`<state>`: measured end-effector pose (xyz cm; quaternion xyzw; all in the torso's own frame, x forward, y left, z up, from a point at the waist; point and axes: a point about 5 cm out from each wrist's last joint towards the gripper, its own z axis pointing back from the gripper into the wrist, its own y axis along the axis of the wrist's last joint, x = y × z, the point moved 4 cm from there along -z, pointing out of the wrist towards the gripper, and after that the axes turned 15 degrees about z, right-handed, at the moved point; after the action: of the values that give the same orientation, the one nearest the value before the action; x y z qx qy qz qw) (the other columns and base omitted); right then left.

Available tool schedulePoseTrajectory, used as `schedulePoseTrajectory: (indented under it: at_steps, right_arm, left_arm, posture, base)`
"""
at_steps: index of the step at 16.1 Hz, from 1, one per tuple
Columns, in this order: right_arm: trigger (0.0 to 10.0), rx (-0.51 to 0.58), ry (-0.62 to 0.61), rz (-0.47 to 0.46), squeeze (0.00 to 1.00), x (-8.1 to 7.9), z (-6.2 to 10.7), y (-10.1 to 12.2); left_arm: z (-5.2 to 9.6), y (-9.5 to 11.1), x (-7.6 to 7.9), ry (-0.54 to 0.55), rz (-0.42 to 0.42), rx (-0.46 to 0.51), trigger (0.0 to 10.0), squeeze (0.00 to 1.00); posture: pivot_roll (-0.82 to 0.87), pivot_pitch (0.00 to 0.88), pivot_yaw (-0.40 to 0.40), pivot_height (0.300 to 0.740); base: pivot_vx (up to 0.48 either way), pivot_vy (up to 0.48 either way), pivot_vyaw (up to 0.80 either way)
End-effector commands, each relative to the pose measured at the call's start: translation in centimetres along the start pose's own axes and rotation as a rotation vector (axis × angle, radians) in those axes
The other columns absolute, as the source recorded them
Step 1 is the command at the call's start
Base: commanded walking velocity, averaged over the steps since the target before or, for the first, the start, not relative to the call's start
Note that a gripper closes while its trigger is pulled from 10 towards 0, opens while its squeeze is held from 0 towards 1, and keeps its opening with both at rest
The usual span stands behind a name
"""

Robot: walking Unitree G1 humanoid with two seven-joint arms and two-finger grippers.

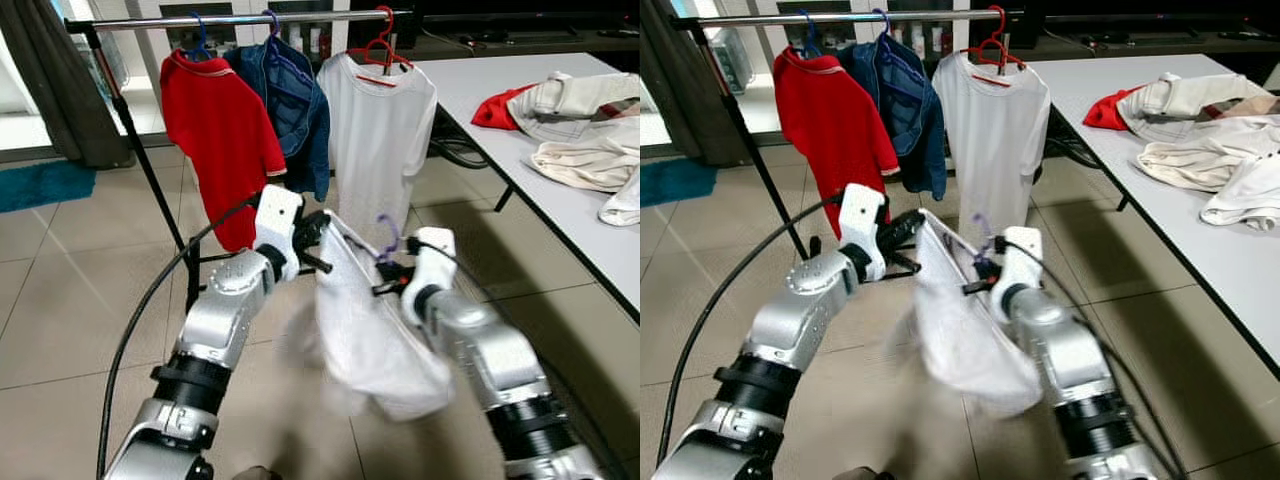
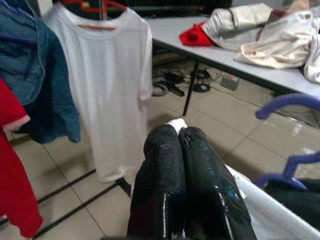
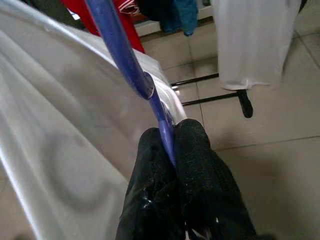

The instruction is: Hang hanger

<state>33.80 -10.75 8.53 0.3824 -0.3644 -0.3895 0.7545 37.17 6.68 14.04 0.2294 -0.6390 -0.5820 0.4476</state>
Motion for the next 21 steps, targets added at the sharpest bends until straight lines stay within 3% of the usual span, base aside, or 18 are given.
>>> schedulePoseTrajectory:
  at_steps: [1,2,3,4,5,6,7,12,17,21]
  right_arm:
    - [10.0,-0.013,-0.027,0.007,0.0,0.8,0.3,-0.1]
    - [10.0,-0.012,-0.141,-0.014,0.0,2.9,0.6,0.0]
    - [10.0,-0.007,-0.18,-0.023,0.0,3.5,0.6,0.2]
    - [10.0,0.024,-0.296,-0.044,0.0,5.4,0.9,1.0]
    - [10.0,0.112,-0.389,-0.142,0.0,7.0,1.3,2.6]
    - [10.0,0.15,-0.424,-0.183,0.0,7.6,1.6,3.3]
    - [10.0,0.261,-0.452,-0.242,0.0,8.2,2.0,5.4]
    - [10.0,0.532,-0.438,-0.352,0.0,7.7,2.9,10.6]
    - [10.0,0.659,-0.36,-0.296,0.0,5.9,3.4,12.8]
    - [10.0,0.707,-0.496,-0.335,0.0,8.5,4.4,13.3]
  left_arm:
    - [-0.3,1.3,0.2,-0.001,-0.018,0.047,0.0,0.0]
    - [-0.3,1.4,0.1,0.0,-0.022,0.05,0.0,0.0]
    - [-0.3,1.4,0.1,0.0,-0.024,0.05,0.0,0.0]
    - [-0.3,1.4,0.1,0.0,-0.027,0.05,0.0,0.0]
    - [-0.4,1.4,0.3,-0.005,-0.026,0.05,0.0,0.0]
    - [-0.4,1.3,0.4,-0.01,-0.026,0.049,0.0,0.0]
    - [-0.4,1.1,1.1,-0.046,-0.031,0.04,0.0,0.0]
    - [-0.3,0.4,2.2,-0.112,-0.045,0.013,0.0,0.0]
    - [-0.5,-0.2,2.8,-0.138,-0.042,-0.013,0.0,0.0]
    - [-0.5,-0.5,3.0,-0.15,-0.044,-0.03,0.0,0.0]
  posture:
    - [-0.12,0.0,0.018,0.74]
    - [-0.12,0.0,0.02,0.74]
    - [-0.12,0.0,0.02,0.74]
    - [-0.13,0.0,0.021,0.74]
    - [-0.12,0.0,0.02,0.74]
    - [-0.12,0.0,0.02,0.74]
    - [-0.12,0.0,0.017,0.74]
    - [-0.11,0.0,0.015,0.74]
    - [-0.12,0.0,0.018,0.74]
    - [-0.12,0.0,0.02,0.74]
  base:
    - [0.0,0.0,0.0]
    - [0.0,0.0,0.0]
    - [0.0,0.0,0.0]
    - [0.0,0.0,0.0]
    - [0.0,0.0,0.0]
    - [0.0,0.0,0.0]
    - [0.0,0.0,0.0]
    - [0.0,0.0,0.0]
    - [0.0,0.0,0.0]
    - [0.0,0.0,0.0]
